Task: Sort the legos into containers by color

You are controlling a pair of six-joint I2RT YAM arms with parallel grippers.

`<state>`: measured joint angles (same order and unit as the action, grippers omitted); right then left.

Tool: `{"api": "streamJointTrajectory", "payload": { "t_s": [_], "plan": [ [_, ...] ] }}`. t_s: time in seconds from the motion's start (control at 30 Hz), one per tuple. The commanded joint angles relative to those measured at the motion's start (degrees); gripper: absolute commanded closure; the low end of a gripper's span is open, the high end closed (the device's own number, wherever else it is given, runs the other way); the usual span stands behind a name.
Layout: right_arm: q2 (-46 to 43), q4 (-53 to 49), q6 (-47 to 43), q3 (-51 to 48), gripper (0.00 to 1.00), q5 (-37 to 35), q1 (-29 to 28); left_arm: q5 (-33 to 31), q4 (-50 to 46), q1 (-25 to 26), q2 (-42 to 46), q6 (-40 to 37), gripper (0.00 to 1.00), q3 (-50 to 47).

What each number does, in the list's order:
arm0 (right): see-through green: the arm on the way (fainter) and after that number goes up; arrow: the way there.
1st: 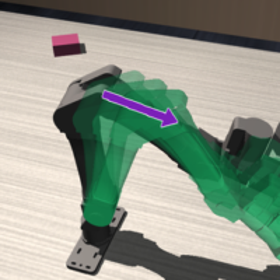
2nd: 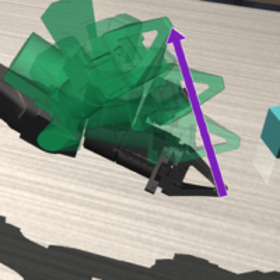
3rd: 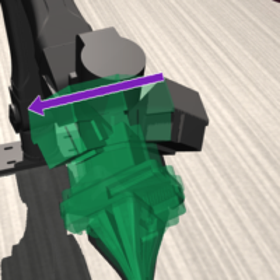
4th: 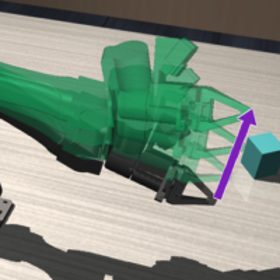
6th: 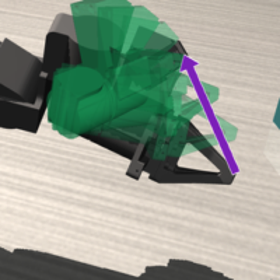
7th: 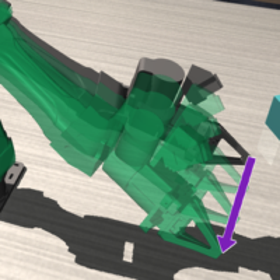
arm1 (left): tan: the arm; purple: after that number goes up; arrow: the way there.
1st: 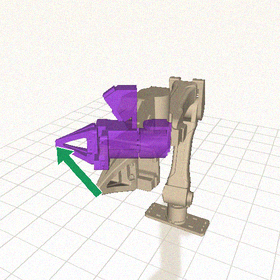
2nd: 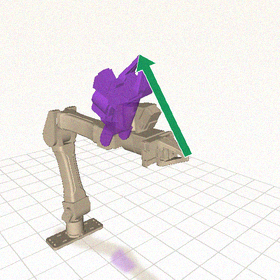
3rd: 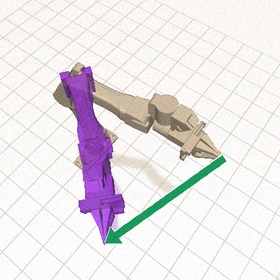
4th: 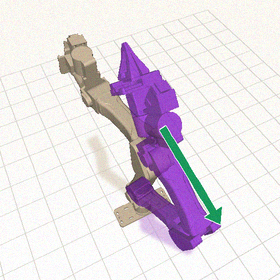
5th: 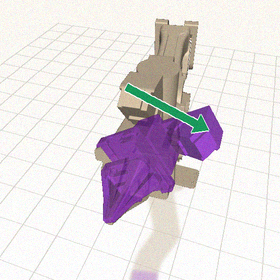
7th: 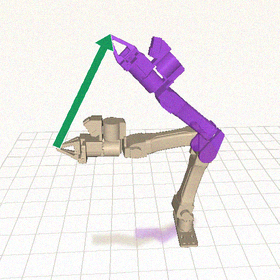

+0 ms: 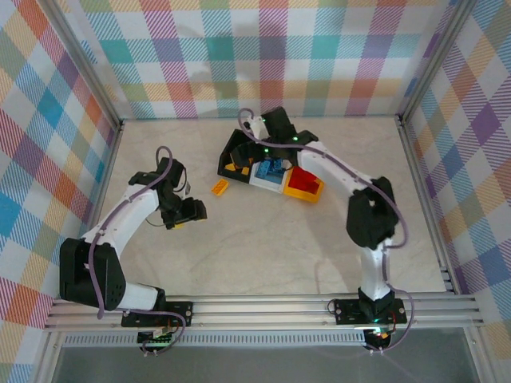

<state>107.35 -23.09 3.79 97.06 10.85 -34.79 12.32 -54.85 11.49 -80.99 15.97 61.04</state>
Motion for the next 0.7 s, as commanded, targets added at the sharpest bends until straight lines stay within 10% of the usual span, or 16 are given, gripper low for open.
{"api": "streamJointTrajectory", "payload": {
  "t_s": [0.0,0.67],
  "plan": [
    [-9.3,4.1,-2.4,-7.8,0.00,-0.6,0.5,-0.1,1.2,-0.6,-1.8,-2.2,0.28,3.0],
    [-46.8,5.2,11.7,-45.3,0.00,-8.0,0.4,-5.2,11.1,6.6,-22.8,-29.6,0.07,18.6]
  ]
}}
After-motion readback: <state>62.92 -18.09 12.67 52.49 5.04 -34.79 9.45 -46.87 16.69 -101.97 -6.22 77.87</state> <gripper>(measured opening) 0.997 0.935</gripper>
